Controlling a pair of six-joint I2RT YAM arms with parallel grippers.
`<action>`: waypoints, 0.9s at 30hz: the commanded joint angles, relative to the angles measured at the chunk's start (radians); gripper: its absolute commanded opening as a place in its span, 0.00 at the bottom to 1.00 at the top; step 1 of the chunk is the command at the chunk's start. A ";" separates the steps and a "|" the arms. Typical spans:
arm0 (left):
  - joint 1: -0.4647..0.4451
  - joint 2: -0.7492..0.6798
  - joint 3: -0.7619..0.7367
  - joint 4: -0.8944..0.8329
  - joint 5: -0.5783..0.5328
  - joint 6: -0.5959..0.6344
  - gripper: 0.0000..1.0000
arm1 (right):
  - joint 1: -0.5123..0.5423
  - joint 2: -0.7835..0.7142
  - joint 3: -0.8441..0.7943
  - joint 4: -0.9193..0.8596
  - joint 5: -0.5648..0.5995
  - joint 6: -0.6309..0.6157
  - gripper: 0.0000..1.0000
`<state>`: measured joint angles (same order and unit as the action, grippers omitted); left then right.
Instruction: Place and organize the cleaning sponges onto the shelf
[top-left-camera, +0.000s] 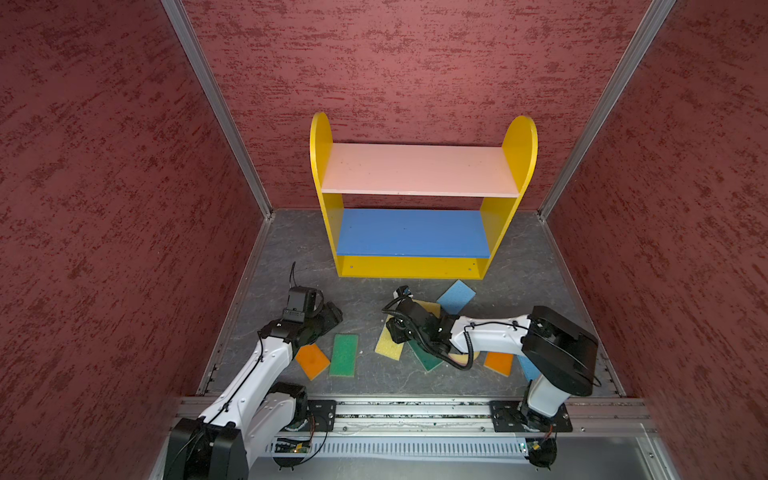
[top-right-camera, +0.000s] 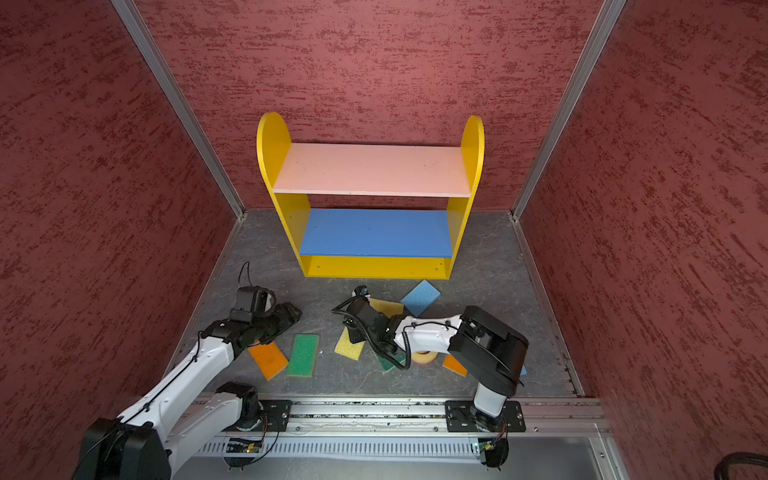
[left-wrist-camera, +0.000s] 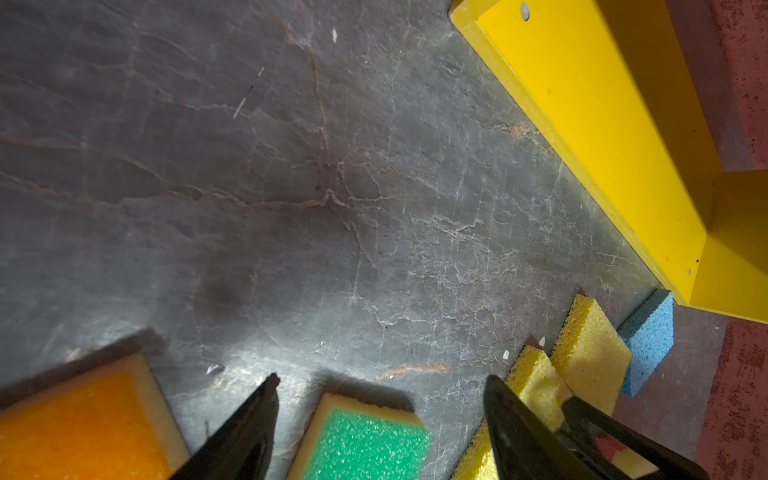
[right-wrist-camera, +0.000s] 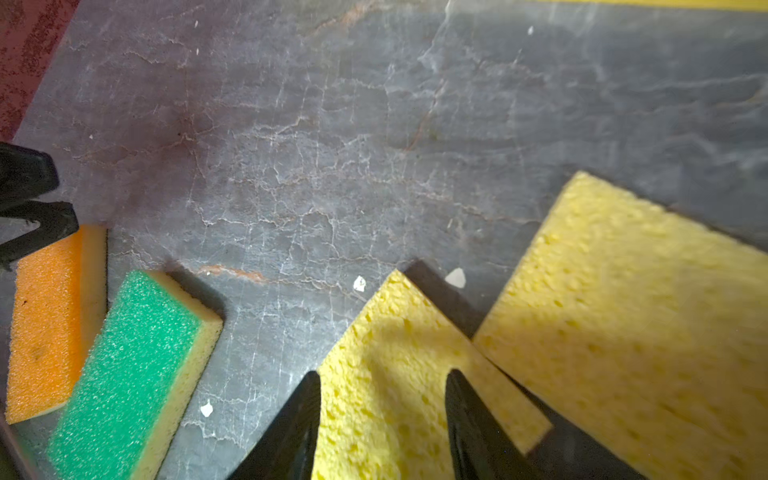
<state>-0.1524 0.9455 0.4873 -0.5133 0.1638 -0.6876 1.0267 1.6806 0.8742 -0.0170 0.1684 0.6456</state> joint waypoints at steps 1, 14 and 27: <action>0.008 0.003 0.045 0.033 0.049 -0.008 0.77 | -0.033 -0.105 0.026 -0.167 0.106 -0.009 0.52; 0.027 0.091 0.117 0.095 0.102 -0.009 0.76 | -0.312 -0.579 -0.267 -0.453 0.198 0.173 0.70; 0.056 0.044 0.074 0.069 0.113 0.000 0.75 | -0.566 -0.618 -0.348 -0.526 0.073 0.209 0.69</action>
<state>-0.1116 1.0134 0.5789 -0.4374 0.2653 -0.6994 0.4793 1.0790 0.5434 -0.4679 0.2340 0.7967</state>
